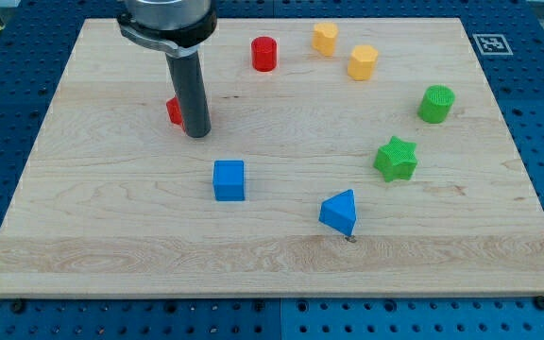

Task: Move your arm to the centre of the board

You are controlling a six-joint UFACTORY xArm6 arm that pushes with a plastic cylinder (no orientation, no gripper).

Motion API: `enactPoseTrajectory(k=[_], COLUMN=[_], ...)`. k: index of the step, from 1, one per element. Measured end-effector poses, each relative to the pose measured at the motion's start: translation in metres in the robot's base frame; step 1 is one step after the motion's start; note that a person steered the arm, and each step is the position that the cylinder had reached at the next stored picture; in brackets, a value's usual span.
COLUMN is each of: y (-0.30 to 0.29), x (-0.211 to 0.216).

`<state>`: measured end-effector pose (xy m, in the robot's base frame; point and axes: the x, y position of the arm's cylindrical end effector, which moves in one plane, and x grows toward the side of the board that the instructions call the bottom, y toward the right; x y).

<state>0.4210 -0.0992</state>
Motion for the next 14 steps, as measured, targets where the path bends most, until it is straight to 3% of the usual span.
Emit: enactPoseTrajectory(k=[2, 6, 14], y=[-0.006, -0.086, -0.011], x=[0.033, 0.041, 0.026])
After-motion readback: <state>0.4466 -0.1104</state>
